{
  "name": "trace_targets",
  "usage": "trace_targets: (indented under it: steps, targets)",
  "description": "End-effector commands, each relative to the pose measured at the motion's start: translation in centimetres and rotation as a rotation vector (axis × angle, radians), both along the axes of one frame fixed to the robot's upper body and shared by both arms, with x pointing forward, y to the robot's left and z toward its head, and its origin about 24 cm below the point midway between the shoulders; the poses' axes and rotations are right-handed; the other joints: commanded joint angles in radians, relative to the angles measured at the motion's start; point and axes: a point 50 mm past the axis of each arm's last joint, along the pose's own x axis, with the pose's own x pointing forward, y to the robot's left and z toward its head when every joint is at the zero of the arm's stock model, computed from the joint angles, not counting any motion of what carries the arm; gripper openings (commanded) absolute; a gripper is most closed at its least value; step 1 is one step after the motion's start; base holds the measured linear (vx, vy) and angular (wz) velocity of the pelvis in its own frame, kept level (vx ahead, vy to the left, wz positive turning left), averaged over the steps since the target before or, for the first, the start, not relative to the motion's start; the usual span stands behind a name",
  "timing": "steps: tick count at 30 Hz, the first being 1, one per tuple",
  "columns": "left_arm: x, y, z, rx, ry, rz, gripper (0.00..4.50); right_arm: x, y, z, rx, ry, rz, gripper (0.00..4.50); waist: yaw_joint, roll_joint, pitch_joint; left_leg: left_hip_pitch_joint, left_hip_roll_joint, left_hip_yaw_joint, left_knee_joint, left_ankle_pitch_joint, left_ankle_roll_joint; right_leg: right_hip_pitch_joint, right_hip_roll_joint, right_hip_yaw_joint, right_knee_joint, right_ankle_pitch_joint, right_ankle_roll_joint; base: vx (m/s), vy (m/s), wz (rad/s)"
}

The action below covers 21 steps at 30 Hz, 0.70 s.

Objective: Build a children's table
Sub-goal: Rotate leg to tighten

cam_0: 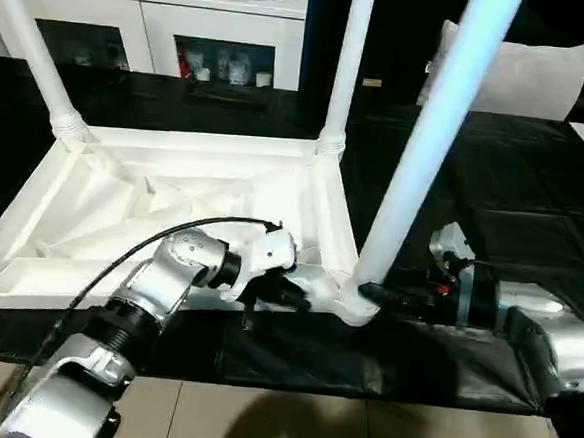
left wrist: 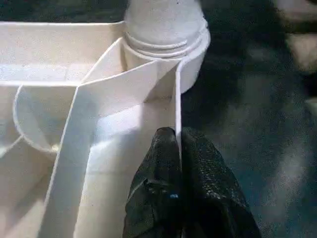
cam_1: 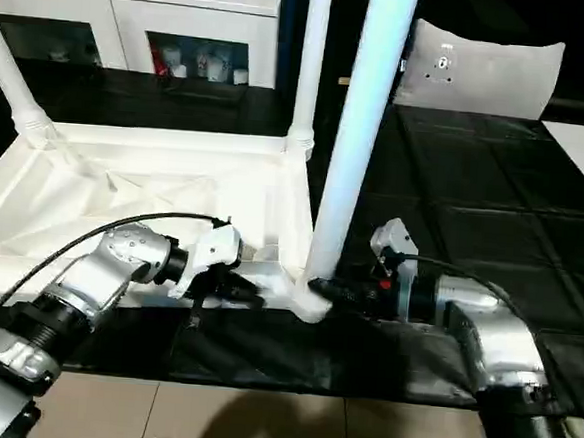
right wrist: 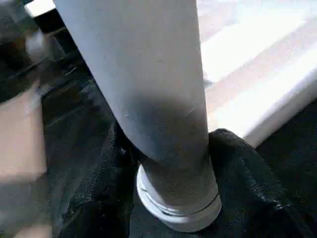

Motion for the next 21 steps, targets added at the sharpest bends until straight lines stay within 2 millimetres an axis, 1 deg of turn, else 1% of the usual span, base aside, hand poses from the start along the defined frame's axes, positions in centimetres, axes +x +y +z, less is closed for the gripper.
trace_targets:
  steps: [1,2,3,4,5,6,7,8,9,10,11,14,17,18,19,20,21]
  targets:
    - [0.8,-2.6,0.1,-0.033,-0.005,0.121,0.00,1.1,3.1,0.0,0.012,0.010,-0.097,1.95,-0.006,-0.020,-0.058,-0.001,0.012,0.005,-0.062,-0.173,0.035,0.048,-0.055,0.034,-0.084,-0.398,-0.135,0.000,0.000,0.00]
    - [1.0,-2.9,0.0,-0.032,-0.005,0.169,0.00,1.7,3.5,-0.2,0.010,0.022,-0.167,1.95,-0.013,-0.019,-0.057,-0.002,0.010,0.002,-0.065,-0.185,0.020,0.047,-0.055,0.033,-0.086,-0.437,-0.121,0.000,0.000,0.00]
    - [1.3,-3.4,-0.1,-0.031,-0.002,0.227,0.00,2.2,4.1,-0.3,0.006,0.028,-0.246,1.95,-0.016,-0.014,-0.057,-0.001,0.010,0.001,-0.066,-0.193,0.013,0.047,-0.056,0.032,-0.087,-0.450,-0.115,0.000,0.000,0.00]
    - [1.4,-3.8,-0.2,-0.030,-0.001,0.258,0.00,2.7,4.4,-0.5,-0.007,0.033,-0.318,1.95,-0.026,-0.017,-0.057,-0.004,0.008,-0.001,-0.067,-0.205,0.004,0.047,-0.056,0.030,-0.091,-0.468,-0.103,0.000,0.000,0.00]
    - [1.6,-4.1,-0.2,-0.030,-0.010,0.284,0.00,3.1,4.6,-0.6,-0.024,0.033,-0.370,1.95,-0.033,-0.018,-0.059,-0.007,0.007,-0.003,-0.067,-0.204,0.003,0.049,-0.055,0.030,-0.090,-0.460,-0.098,0.000,0.000,0.00]
    - [1.6,-4.2,-0.2,-0.030,-0.011,0.287,0.00,3.1,4.7,-0.7,-0.027,0.033,-0.377,1.95,-0.036,-0.016,-0.059,-0.005,0.007,-0.002,-0.066,-0.209,0.003,0.046,-0.055,0.031,-0.091,-0.454,-0.099,0.000,0.000,0.00]
    - [1.8,-4.6,-0.2,-0.036,-0.021,0.325,0.00,3.5,4.9,-0.8,-0.039,0.036,-0.426,1.95,-0.042,-0.016,-0.060,-0.003,0.007,-0.003,-0.065,-0.216,0.007,0.046,-0.054,0.032,-0.092,-0.440,-0.104,0.000,0.000,0.00]
    - [1.9,-5.1,-0.1,-0.047,-0.040,0.353,0.00,3.8,5.2,-1.1,-0.052,0.037,-0.474,1.95,-0.047,-0.016,-0.060,-0.005,0.004,0.000,-0.064,-0.216,0.015,0.045,-0.052,0.033,-0.094,-0.428,-0.106,0.000,0.000,0.00]
    - [1.9,-5.3,-0.1,-0.056,-0.045,0.354,0.00,3.9,5.3,-1.1,-0.053,0.018,-0.471,1.95,-0.047,-0.016,-0.060,-0.004,0.004,0.000,-0.063,-0.216,0.018,0.044,-0.053,0.033,-0.095,-0.431,-0.105,0.000,0.000,0.00]
    - [1.9,-5.4,0.0,-0.061,-0.048,0.349,0.00,3.9,5.5,-1.0,-0.044,0.007,-0.467,1.95,-0.048,-0.017,-0.060,-0.006,0.004,0.000,-0.063,-0.212,0.026,0.047,-0.054,0.033,-0.096,-0.427,-0.105,0.000,0.000,0.00]
    - [1.8,-5.4,0.0,-0.062,-0.055,0.336,0.00,3.8,5.4,-1.0,-0.040,0.001,-0.462,2.28,-0.046,-0.017,-0.060,-0.005,0.004,0.001,-0.062,-0.211,0.031,0.046,-0.054,0.034,-0.097,-0.425,-0.104,0.000,0.000,0.00]
    - [1.7,-4.9,0.0,-0.044,-0.076,0.311,0.00,3.5,5.1,-0.7,-0.025,-0.010,-0.434,2.28,-0.044,-0.017,-0.062,-0.008,0.006,0.002,-0.063,-0.182,0.048,0.050,-0.052,0.035,-0.090,-0.364,-0.116,0.000,0.000,0.00]
    - [1.7,-4.1,-0.1,-0.028,-0.097,0.280,0.00,3.3,3.4,-0.3,-0.043,-0.045,-0.388,2.28,-0.040,-0.017,-0.062,-0.008,0.007,0.003,-0.062,-0.179,0.054,0.053,-0.052,0.036,-0.087,-0.338,-0.128,0.000,0.000,0.00]
    - [1.7,-4.0,-0.1,-0.027,-0.100,0.273,0.00,3.3,3.2,-0.2,-0.044,-0.050,-0.379,2.28,-0.038,-0.018,-0.063,-0.007,0.007,0.004,-0.062,-0.178,0.057,0.053,-0.053,0.036,-0.087,-0.336,-0.129,0.000,0.000,0.00]
    - [1.5,-3.7,-0.2,-0.019,-0.112,0.240,0.00,3.1,2.3,0.1,-0.051,-0.077,-0.338,2.28,-0.035,-0.018,-0.064,-0.008,0.009,0.003,-0.062,-0.172,0.063,0.055,-0.053,0.036,-0.085,-0.323,-0.135,0.000,0.000,0.00]
    - [1.4,-3.6,-0.3,-0.013,-0.116,0.220,0.00,3.0,1.9,0.2,-0.052,-0.083,-0.318,2.28,-0.034,-0.019,-0.064,-0.008,0.009,0.004,-0.061,-0.168,0.067,0.055,-0.053,0.036,-0.084,-0.311,-0.139,0.000,0.000,0.00]
    - [1.2,-3.3,-0.4,-0.003,-0.113,0.188,0.00,2.8,1.1,0.5,-0.056,-0.095,-0.280,2.48,-0.032,-0.018,-0.064,-0.008,0.010,0.005,-0.060,-0.160,0.071,0.055,-0.054,0.038,-0.081,-0.291,-0.149,0.000,0.000,0.00]
